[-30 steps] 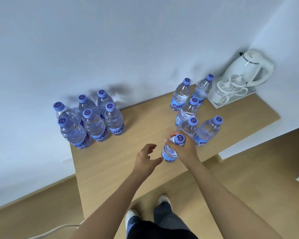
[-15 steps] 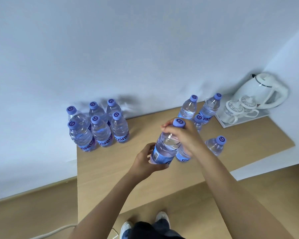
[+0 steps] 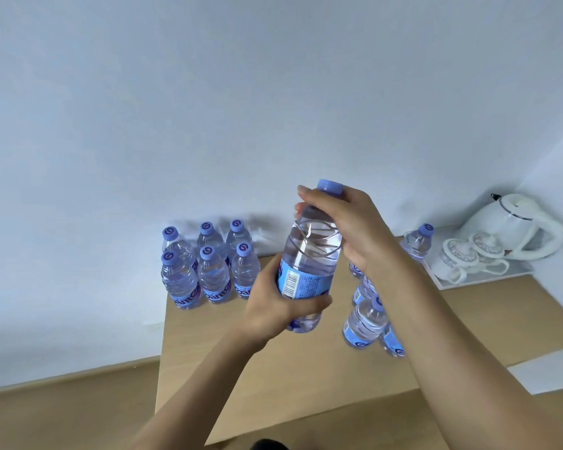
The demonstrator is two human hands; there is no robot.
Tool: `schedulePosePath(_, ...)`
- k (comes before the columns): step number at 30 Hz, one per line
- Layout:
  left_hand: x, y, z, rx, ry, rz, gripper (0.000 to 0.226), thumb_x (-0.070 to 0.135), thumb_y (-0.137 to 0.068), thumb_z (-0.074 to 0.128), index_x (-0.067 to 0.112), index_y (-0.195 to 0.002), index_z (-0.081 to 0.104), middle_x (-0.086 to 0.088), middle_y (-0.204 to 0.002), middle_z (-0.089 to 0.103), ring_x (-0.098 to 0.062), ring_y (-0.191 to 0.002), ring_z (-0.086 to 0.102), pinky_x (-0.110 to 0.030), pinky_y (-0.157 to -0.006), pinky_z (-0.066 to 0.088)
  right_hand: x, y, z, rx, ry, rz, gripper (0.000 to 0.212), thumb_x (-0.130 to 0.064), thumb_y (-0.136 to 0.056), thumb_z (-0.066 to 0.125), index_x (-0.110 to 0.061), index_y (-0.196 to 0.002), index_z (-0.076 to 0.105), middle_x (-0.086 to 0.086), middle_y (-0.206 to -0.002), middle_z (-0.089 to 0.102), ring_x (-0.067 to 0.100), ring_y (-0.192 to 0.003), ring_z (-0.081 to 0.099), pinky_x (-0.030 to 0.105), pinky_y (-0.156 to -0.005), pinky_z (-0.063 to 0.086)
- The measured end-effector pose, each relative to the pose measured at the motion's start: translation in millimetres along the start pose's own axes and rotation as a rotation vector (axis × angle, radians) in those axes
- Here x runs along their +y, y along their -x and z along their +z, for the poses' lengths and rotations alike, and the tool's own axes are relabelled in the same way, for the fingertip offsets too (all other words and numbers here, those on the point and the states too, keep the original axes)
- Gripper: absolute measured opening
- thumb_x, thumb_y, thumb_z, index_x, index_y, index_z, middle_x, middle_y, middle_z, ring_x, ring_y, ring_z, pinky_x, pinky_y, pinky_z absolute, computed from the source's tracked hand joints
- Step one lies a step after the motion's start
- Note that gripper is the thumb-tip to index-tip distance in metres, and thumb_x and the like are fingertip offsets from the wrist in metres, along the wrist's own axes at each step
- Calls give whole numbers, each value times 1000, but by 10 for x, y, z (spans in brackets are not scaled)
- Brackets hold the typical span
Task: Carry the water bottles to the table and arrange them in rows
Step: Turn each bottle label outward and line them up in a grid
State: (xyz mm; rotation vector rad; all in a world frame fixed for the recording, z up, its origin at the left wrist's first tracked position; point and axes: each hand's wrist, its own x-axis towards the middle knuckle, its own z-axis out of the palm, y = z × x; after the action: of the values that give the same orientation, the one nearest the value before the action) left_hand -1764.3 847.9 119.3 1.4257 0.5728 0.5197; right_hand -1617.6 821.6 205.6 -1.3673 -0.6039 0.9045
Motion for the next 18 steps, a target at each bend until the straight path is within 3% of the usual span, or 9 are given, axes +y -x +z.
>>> schedulePosePath(4,179,-2,19,94,35,48,48,6,-64,85,6,-99,53,-8,-68,62,-22,-50,51,-26,-44,41,-77,152,189,107,101,-121,33,-35,-80,81,-9,-84,62,0,-68,67,13,-58,67,22,-54,52)
schedulePosePath(8,274,10,63,171,7,79,46,6,-65,87,19,-94,54,1,-67,64,-10,-46,56,-19,-43,41,-98,216,314,96,23,-137,23,-12,-78,79,-6,-87,59,1,-65,66,13,-53,65,22,-50,51)
schedulePosePath(11,307,60,50,184,-14,93,53,10,-60,91,22,-100,57,2,-82,72,-11,-66,69,-18,-53,50,-146,202,317,40,-7,-137,16,-3,-76,72,-7,-82,58,5,-61,65,17,-51,61,24,-49,50)
schedulePosePath(14,338,95,0,112,23,57,55,19,-56,91,21,-102,60,2,-88,74,-14,-77,72,-19,-63,53,-179,184,272,-58,-22,-110,13,-5,-71,72,-13,-73,61,6,-62,65,19,-54,61,26,-50,51)
schedulePosePath(18,410,117,-110,-92,123,18,47,14,-62,84,5,-100,58,-1,-76,68,-14,-63,63,-18,-54,48,-195,109,190,-164,-132,-40,12,-14,-58,74,-20,-68,69,11,-79,69,28,-76,68,39,-72,56)
